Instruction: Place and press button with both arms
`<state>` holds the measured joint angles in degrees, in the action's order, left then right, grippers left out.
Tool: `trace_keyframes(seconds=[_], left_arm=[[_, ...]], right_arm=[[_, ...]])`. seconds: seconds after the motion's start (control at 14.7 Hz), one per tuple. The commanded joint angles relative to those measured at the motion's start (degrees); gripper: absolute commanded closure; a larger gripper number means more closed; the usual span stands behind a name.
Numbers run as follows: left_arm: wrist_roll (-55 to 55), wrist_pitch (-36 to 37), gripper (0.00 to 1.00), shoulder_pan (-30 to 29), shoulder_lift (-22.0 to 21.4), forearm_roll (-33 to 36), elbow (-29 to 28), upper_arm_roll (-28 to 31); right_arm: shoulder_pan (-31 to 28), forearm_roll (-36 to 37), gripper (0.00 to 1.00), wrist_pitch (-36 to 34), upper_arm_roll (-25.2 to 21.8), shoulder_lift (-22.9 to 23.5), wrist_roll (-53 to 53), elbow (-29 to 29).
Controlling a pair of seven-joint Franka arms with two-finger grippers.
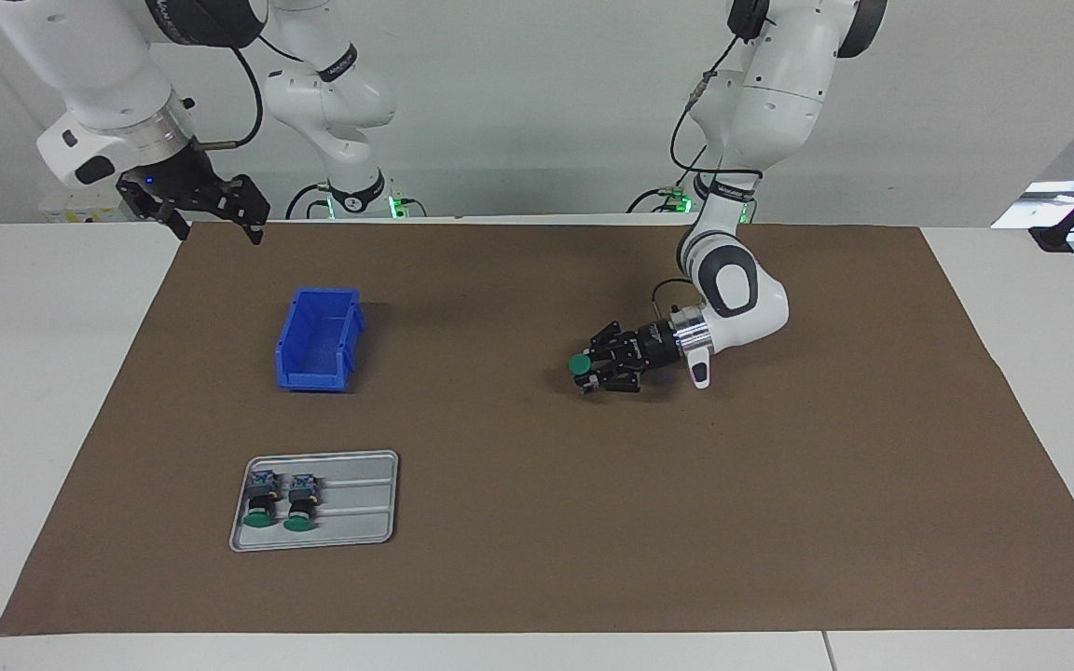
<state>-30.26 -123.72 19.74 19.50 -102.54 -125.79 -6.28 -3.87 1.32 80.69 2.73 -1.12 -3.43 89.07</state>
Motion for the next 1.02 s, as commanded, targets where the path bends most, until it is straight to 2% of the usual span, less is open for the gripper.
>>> trace_keyframes(seconds=[0.0,0.14,0.55,0.95], left_arm=[[1.5,0.5,0.9,0.6,-0.6,-2.4,-1.6,0.3],[1.5,0.5,0.85,0.6,-0.7,-2.5,-1.7,0.3],[1.7,-0.2,0.77,0.9,-0.6,-2.6,-1.6,0.3],[1.7,-0.6,0.63,0.8,-0.7,-2.6,-1.7,0.3]], right_arm=[[-0.3,-0.3,0.0,-0.3,0.1,-1.0,1.3,1.0],[-0.3,-0.3,0.0,-0.3,0.1,-1.0,1.3,1.0],[-0.3,-0.3,0.0,-0.3,0.1,-1.0,1.3,1.0],[-0.3,-0.3,0.0,-0.3,0.1,-1.0,1.3,1.0]])
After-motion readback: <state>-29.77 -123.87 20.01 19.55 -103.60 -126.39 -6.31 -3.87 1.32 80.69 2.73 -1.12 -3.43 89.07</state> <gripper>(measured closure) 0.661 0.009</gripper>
